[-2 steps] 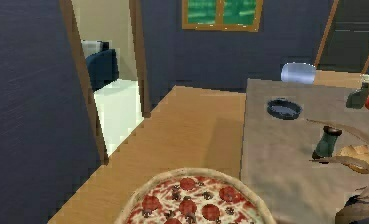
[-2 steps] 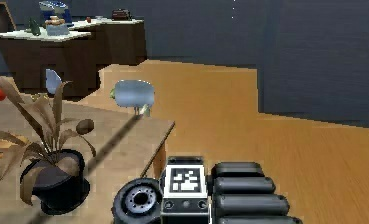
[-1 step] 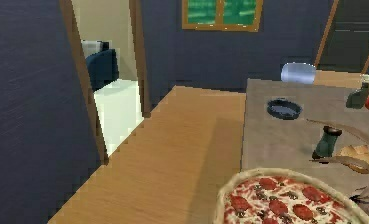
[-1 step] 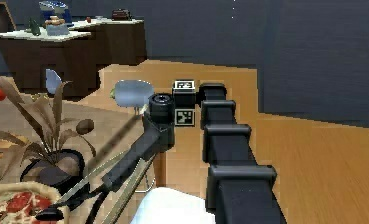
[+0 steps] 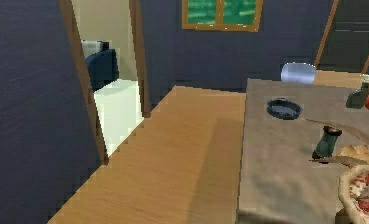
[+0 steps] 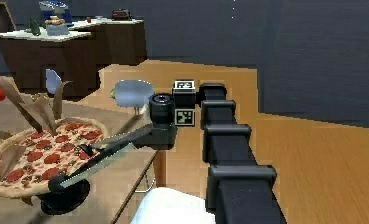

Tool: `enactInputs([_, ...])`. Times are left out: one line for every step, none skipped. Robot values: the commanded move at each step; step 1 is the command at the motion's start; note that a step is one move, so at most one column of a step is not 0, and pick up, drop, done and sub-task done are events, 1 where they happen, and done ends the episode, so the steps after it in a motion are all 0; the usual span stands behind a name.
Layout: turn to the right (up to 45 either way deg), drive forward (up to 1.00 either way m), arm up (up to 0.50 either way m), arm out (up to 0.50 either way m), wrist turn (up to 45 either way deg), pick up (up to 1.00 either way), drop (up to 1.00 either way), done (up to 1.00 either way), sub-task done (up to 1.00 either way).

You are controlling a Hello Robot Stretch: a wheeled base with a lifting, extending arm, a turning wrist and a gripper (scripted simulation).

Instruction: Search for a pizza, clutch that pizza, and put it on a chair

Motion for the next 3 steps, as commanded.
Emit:
enactInputs([0.0, 0.0, 0.0, 0.0, 45.0, 0.0, 0.0, 0.0, 0.0])
enactInputs([0.0, 0.0, 0.0, 0.0, 36.0, 0.0, 0.0, 0.0, 0.0])
enactInputs([0.0, 0.0, -0.22, 0.0, 0.0, 0.0, 0.0, 0.0, 0.0])
